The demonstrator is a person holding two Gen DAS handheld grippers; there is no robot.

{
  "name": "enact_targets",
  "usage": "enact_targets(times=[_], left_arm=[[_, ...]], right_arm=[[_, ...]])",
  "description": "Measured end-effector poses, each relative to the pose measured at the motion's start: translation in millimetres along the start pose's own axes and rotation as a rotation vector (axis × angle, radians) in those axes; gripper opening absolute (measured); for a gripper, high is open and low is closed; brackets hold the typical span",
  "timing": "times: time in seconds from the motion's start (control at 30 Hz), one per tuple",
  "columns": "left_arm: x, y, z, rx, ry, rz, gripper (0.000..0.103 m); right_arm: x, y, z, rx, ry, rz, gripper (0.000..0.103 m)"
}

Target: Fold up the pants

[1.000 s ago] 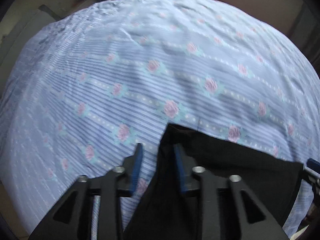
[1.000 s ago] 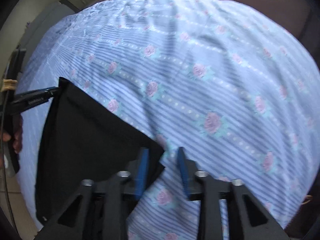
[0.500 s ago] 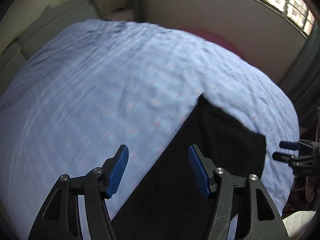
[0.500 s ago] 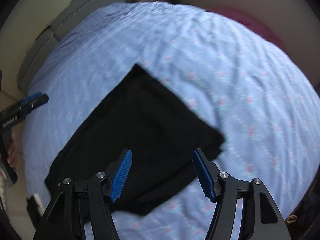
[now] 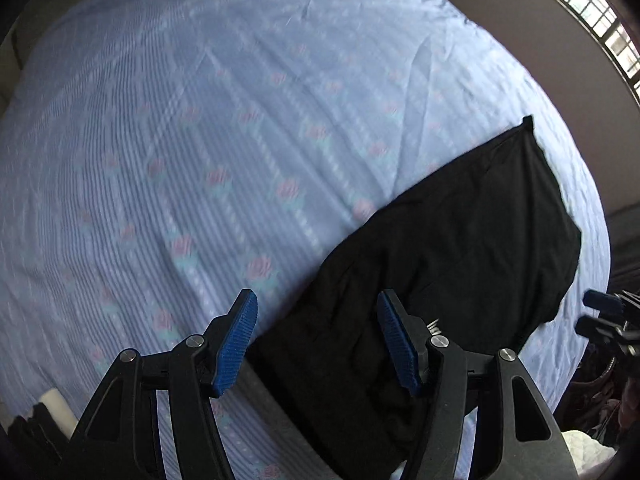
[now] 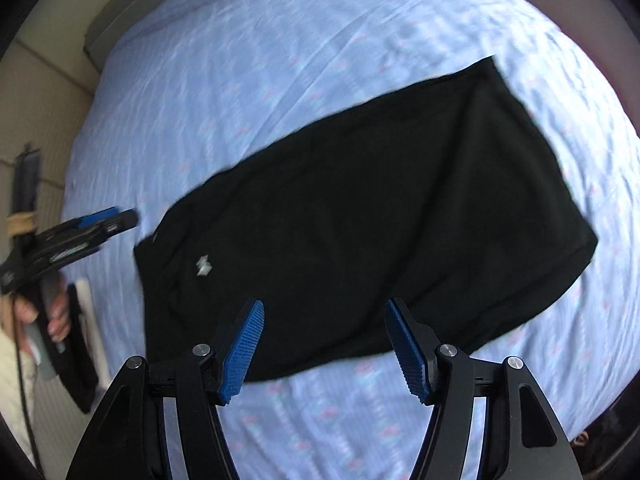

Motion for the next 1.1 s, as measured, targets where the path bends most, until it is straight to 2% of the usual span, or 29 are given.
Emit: enact_targets(times=[0.07,0.17,0.3,0.4,0.47,0.57,0.63,0.7,0.77,0.83,0.87,0.9,0.97,1.1], left_arm=[[-16,6,8,0.025,0.025,0.006,0.061],[-31,7,14,0.05,0.021,0.003,0.059],[-43,-3,22,0.003,0.016,-0.066,0.035],[-31,-2,23,0.012,-0.027,-0.072,0.027],[-22,8,22,0.037,-0.052,-0.07,0.026],[-21,18,22,0.045,-0.05,-0.078,0.026],[-25,18,22,0.035,-0.031,-0.078,0.027],[-26,18,20,0.043,-0.032,-0.109,0.043],[-17,21,19,0.09,-0.047,-0.139,0.052],[8,29,22,0.132,-0.103,-0.151,0.053],[21,33,28,0.157,-0.134,-0.154,0.059],[37,36,36,0.186,-0.168,-0.134,0.067],[60,43,56,0.229,-0.21,-0.07,0.071],[62,38,97,0.313,-0.18,0.028,0.074]], right_arm=[[-8,14,14,-0.004,0.032,0.007,0.064],[-14,24,36,-0.015,0.075,0.03,0.064],[-17,34,61,-0.013,0.096,0.075,0.064],[-21,52,69,-0.003,0.111,0.065,0.064],[-19,60,69,0.02,0.109,0.059,0.064],[-19,71,67,0.044,0.106,0.057,0.064],[-19,74,66,0.046,0.109,0.053,0.064],[-21,75,65,0.048,0.11,0.055,0.064],[-20,71,63,0.045,0.111,0.065,0.064],[-17,65,62,0.028,0.103,0.066,0.064],[-15,62,61,0.019,0.092,0.064,0.064],[-11,57,60,0.014,0.078,0.063,0.064],[-5,49,59,0.007,0.059,0.066,0.064],[7,25,65,-0.02,0.036,0.081,0.064]])
Point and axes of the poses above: each gripper's, at about its wrist camera, not at the fingertips, and x roughly against the way its jaws point, y to its left, z to its underside, the point moved 5 cm from there along -x, roughly the way its jaws point, and after that the axes turned 4 degrees about -z, right-handed, at the moved point
